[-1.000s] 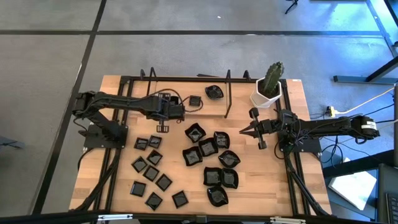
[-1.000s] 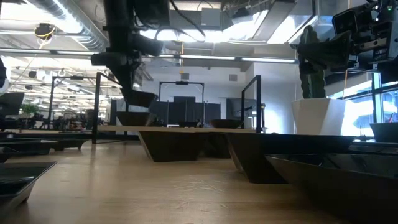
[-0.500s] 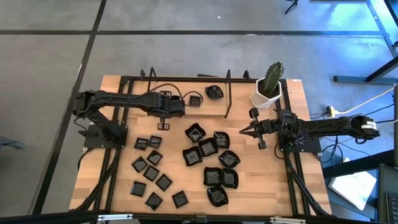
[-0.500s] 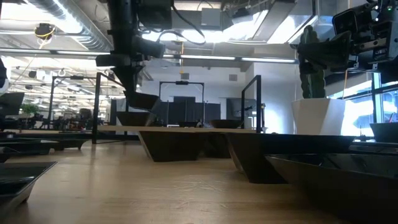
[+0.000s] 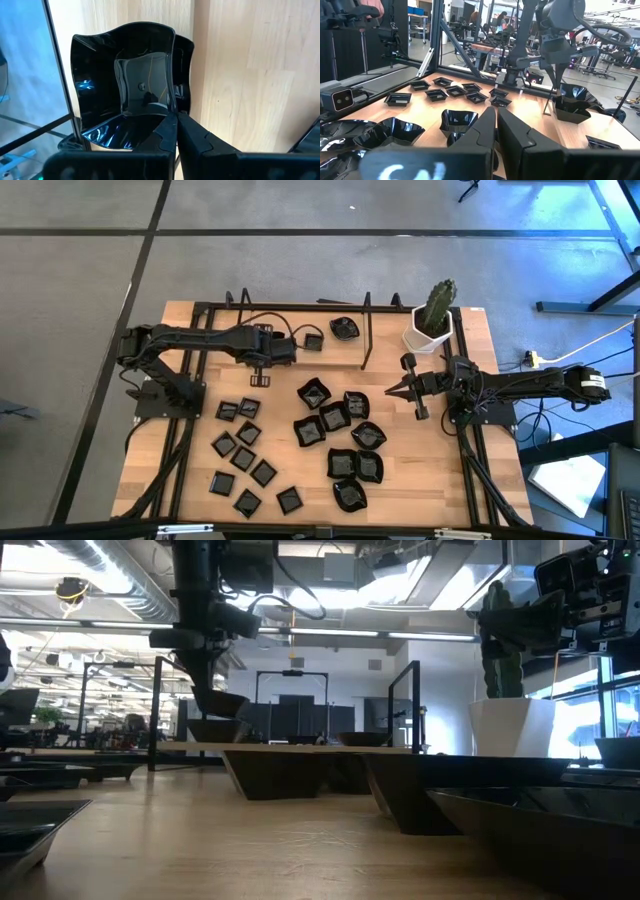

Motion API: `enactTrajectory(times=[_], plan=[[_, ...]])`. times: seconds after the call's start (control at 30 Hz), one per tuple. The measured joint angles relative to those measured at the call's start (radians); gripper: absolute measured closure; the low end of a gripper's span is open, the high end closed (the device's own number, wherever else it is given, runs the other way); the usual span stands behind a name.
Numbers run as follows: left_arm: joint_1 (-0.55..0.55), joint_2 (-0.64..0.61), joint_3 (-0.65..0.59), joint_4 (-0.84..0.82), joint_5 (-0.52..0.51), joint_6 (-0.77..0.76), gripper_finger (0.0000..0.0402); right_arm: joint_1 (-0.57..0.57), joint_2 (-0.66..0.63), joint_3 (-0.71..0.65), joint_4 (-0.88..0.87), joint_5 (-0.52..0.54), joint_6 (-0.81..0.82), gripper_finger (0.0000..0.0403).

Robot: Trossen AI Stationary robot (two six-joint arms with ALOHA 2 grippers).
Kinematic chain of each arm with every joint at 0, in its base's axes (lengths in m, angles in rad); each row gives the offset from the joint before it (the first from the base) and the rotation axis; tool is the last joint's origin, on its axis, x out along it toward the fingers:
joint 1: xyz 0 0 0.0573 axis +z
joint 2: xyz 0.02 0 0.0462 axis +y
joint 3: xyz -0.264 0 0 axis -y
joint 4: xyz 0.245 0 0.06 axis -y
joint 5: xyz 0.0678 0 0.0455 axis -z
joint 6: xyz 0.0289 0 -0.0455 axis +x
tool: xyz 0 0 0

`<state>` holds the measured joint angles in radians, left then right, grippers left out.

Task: Pick & Place Mini shaped plates
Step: Stack the distorted square plate on top of the distorted square plate on the shelf

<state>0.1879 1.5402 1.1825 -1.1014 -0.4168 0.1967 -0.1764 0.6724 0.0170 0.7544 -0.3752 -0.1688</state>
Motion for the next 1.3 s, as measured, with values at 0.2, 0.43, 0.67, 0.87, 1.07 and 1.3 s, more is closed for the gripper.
enactTrajectory(times=[0.2,0.43,0.67,0.87,1.07,1.3], plan=[[0.0,0.0,0.0,-0.002,0.007,0.064,0.04,0.0,0.0,0.0,0.0,0.0,0.0,0.0382],[0.019,0.0,0.0,-0.002,0.017,0.064,0.04,0.0,0.0,0.0,0.0,0.0,0.0,0.0382],[0.019,0.0,0.0,-0.001,0.023,0.104,0.04,0.0,0.0,0.0,0.0,0.01,-0.023,0.0382],[0.02,0.007,0.0,0.001,0.044,0.111,0.04,0.0,0.0,0.0,-0.004,0.016,-0.023,0.0382],[0.034,0.039,-0.002,-0.001,0.053,0.112,0.04,0.0,0.0,0.0,-0.004,0.016,-0.023,0.0382],[0.043,0.048,-0.002,0.01,0.053,0.113,0.0399,0.0,0.0,0.0,-0.004,0.017,-0.023,0.0382]])
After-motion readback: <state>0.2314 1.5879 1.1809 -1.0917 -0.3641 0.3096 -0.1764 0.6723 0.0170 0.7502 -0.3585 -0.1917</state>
